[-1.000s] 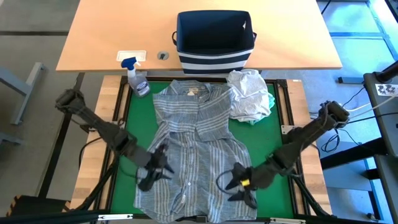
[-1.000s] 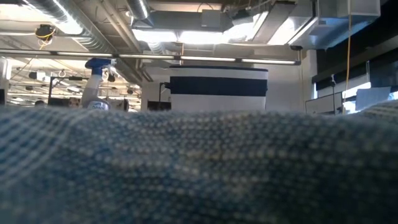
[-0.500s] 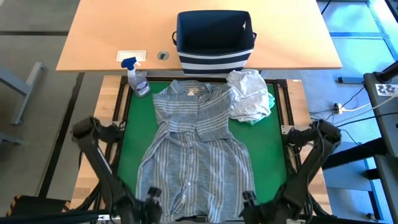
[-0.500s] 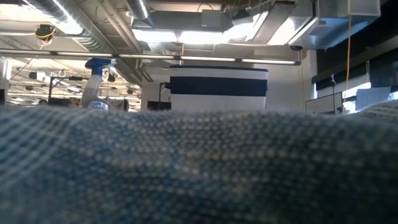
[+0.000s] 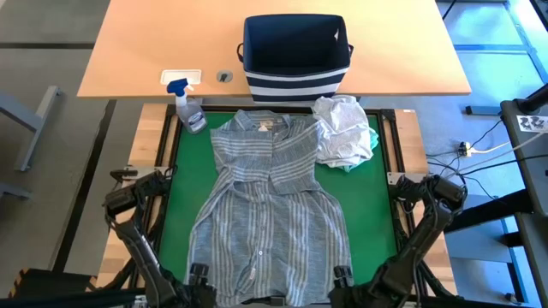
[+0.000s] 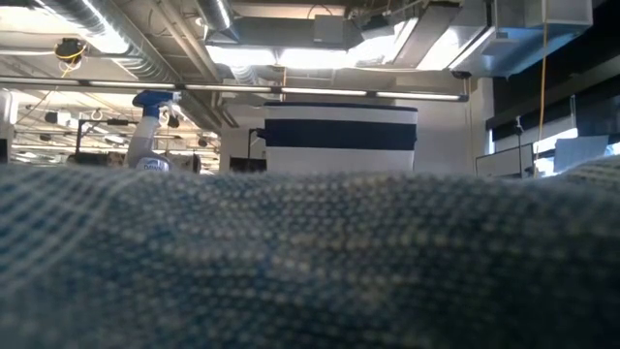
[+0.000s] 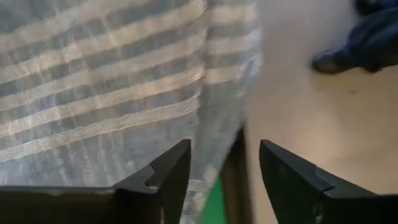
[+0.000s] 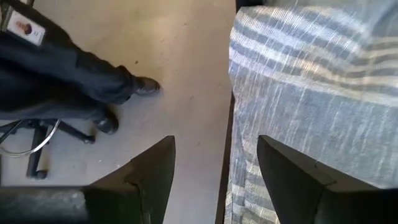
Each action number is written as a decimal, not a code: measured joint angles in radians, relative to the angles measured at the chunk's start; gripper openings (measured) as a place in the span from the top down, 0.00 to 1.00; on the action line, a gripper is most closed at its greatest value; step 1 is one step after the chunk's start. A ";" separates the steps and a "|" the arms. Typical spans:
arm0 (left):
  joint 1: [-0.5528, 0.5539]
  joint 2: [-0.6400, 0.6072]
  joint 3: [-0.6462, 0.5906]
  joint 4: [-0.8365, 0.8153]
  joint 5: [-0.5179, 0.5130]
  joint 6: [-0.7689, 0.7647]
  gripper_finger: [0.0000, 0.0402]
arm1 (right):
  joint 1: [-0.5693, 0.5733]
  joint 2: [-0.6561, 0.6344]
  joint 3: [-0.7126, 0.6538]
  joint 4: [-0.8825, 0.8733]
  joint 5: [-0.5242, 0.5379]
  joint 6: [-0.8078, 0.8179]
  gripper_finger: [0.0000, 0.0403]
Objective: Fold laundry
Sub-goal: Fold the blue polo shirt
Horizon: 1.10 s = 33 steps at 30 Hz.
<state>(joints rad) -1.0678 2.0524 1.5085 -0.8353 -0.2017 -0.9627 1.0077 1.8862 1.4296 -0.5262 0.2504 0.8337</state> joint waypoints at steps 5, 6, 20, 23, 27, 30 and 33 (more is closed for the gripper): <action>0.000 0.058 -0.016 -0.023 -0.009 0.021 0.48 | 0.000 0.002 0.000 0.001 0.031 0.000 0.44; -0.001 0.065 -0.017 -0.022 -0.009 0.026 0.47 | 0.000 0.005 0.000 0.002 0.032 0.000 0.44; -0.001 0.084 -0.018 -0.036 0.002 0.028 0.83 | 0.001 0.043 0.000 0.010 -0.028 -0.094 0.44; -0.001 0.084 -0.018 -0.037 0.005 0.024 0.95 | 0.000 0.074 0.000 0.010 -0.025 -0.105 0.44; -0.001 0.084 -0.019 -0.038 -0.004 0.014 0.98 | 0.000 0.123 -0.001 0.010 -0.025 -0.106 0.44; -0.001 0.084 -0.020 -0.039 -0.005 0.003 0.95 | 0.000 0.153 -0.001 0.016 -0.025 -0.108 0.44; -0.001 0.084 -0.020 -0.040 -0.006 0.003 0.95 | 0.000 0.182 -0.001 -0.006 0.000 -0.105 0.44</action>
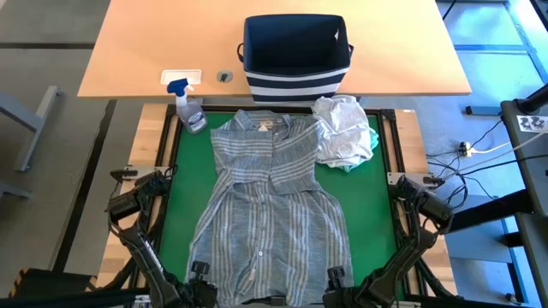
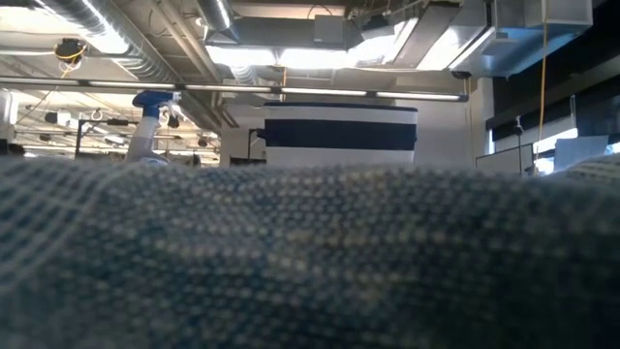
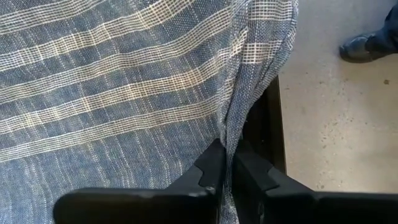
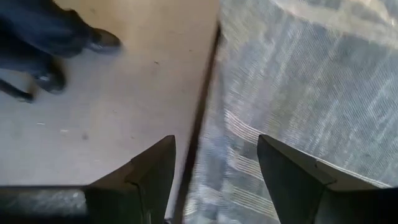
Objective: Fold laundry
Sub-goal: Fold the blue polo shirt
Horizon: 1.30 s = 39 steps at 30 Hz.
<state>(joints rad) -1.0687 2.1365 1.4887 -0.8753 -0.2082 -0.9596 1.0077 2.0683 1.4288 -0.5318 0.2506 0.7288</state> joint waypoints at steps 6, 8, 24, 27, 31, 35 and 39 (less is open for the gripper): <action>0.000 0.000 -0.001 0.000 -0.007 0.000 0.97 | 0.000 0.037 0.003 -0.015 0.055 0.001 0.45; 0.000 0.000 -0.001 0.000 -0.009 0.000 0.98 | 0.002 0.043 0.003 -0.016 0.058 -0.001 0.47; 0.001 -0.052 -0.011 -0.026 -0.053 0.000 0.99 | -0.008 0.023 0.021 -0.145 0.012 0.006 0.97; 0.008 -0.117 -0.009 -0.037 -0.073 -0.015 0.99 | -0.008 -0.006 0.036 -0.181 0.011 0.006 0.99; 0.011 -0.182 -0.008 -0.090 -0.072 -0.058 1.00 | -0.007 -0.066 0.063 -0.265 0.014 0.037 0.99; 0.012 -0.261 -0.006 -0.147 -0.072 -0.108 1.00 | -0.007 -0.123 0.062 -0.321 0.012 0.054 0.99; 0.014 -0.327 -0.006 -0.180 -0.103 -0.156 1.00 | -0.016 -0.195 0.065 -0.337 0.016 0.072 0.99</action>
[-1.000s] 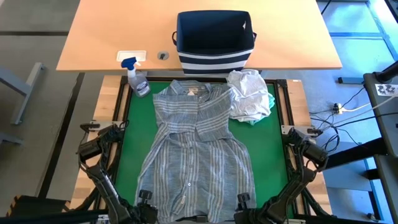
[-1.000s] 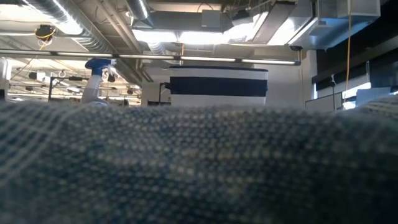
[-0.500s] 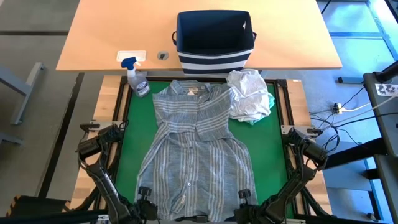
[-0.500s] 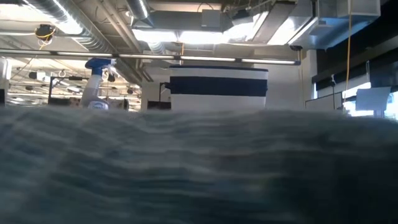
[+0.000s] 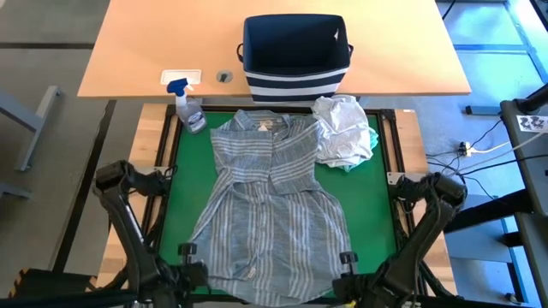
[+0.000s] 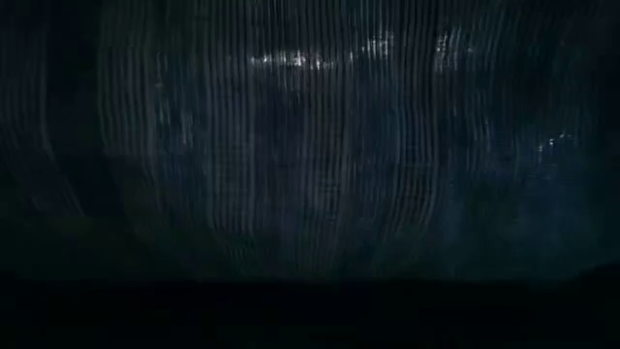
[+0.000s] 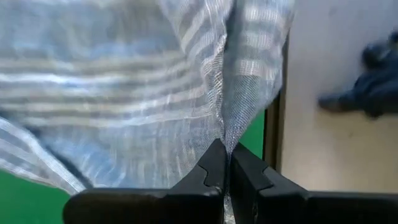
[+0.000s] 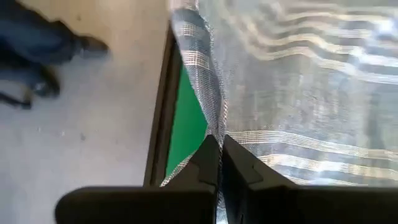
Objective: Fold laundry
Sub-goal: Fold the blue polo shirt
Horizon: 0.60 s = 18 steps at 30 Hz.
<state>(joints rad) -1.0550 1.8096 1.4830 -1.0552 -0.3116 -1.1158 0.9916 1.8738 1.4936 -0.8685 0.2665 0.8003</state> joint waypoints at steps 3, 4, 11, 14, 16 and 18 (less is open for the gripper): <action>0.002 -0.056 0.001 -0.004 -0.052 -0.031 1.00 | -0.012 -0.030 0.000 -0.022 0.013 0.016 1.00; 0.002 -0.064 0.001 -0.003 -0.060 -0.035 1.00 | -0.013 -0.039 -0.001 -0.025 0.022 0.021 1.00; 0.008 -0.080 0.001 0.111 -0.007 -0.030 1.00 | -0.004 -0.066 -0.001 -0.011 0.021 0.049 1.00; -0.002 -0.080 0.002 0.200 0.025 -0.028 1.00 | 0.020 -0.065 -0.001 0.015 -0.001 0.054 1.00; -0.011 -0.080 0.002 0.262 0.045 -0.030 1.00 | 0.041 -0.065 -0.001 0.038 -0.015 0.053 1.00; -0.023 -0.080 0.002 0.321 0.049 -0.037 1.00 | 0.061 -0.065 -0.001 0.073 -0.022 0.053 1.00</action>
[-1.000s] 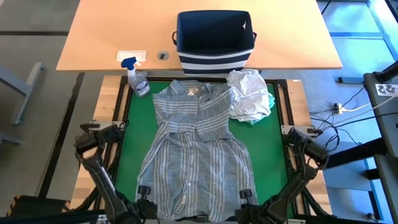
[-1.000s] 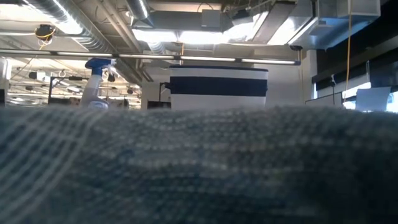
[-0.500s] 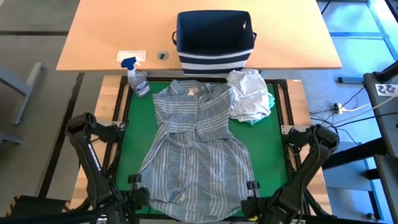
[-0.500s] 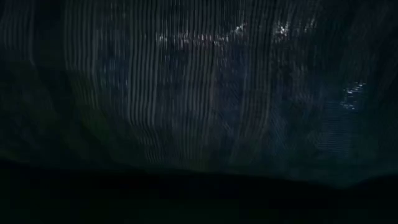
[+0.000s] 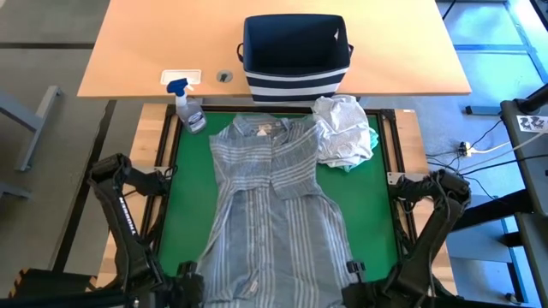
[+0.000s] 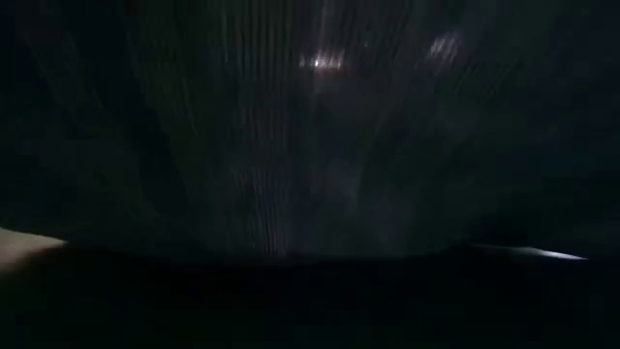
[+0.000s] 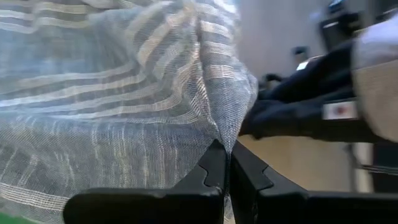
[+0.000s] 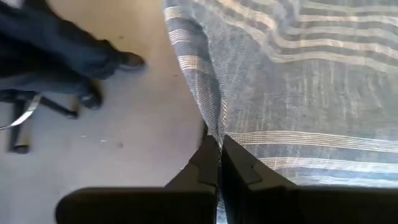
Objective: Fold laundry
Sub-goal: Fold the blue polo shirt
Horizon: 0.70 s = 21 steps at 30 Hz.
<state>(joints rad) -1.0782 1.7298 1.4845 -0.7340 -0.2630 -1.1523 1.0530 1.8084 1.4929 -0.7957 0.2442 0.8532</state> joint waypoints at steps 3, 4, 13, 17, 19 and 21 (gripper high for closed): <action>-0.014 0.000 0.000 0.072 0.003 -0.026 1.00 | 0.035 0.000 0.000 0.054 -0.003 0.000 1.00; -0.020 0.001 0.000 0.089 0.003 -0.036 1.00 | 0.046 0.000 0.001 0.070 -0.003 0.004 1.00; -0.053 0.027 0.001 0.230 0.037 -0.079 1.00 | 0.102 0.002 0.064 0.101 -0.002 0.003 1.00; -0.049 0.015 0.035 0.163 -0.011 -0.074 1.00 | 0.094 -0.003 0.156 -0.072 0.083 -0.033 1.00; -0.036 -0.001 0.073 0.092 -0.050 -0.044 1.00 | 0.071 -0.018 0.193 -0.145 0.123 -0.047 1.00; -0.020 -0.025 0.104 -0.001 -0.085 -0.022 1.00 | 0.042 -0.048 0.210 -0.194 0.152 -0.048 1.00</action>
<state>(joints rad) -1.0978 1.7043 1.5890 -0.7353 -0.3476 -1.1746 1.0948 1.7599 1.7027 -0.9895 0.3965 0.8055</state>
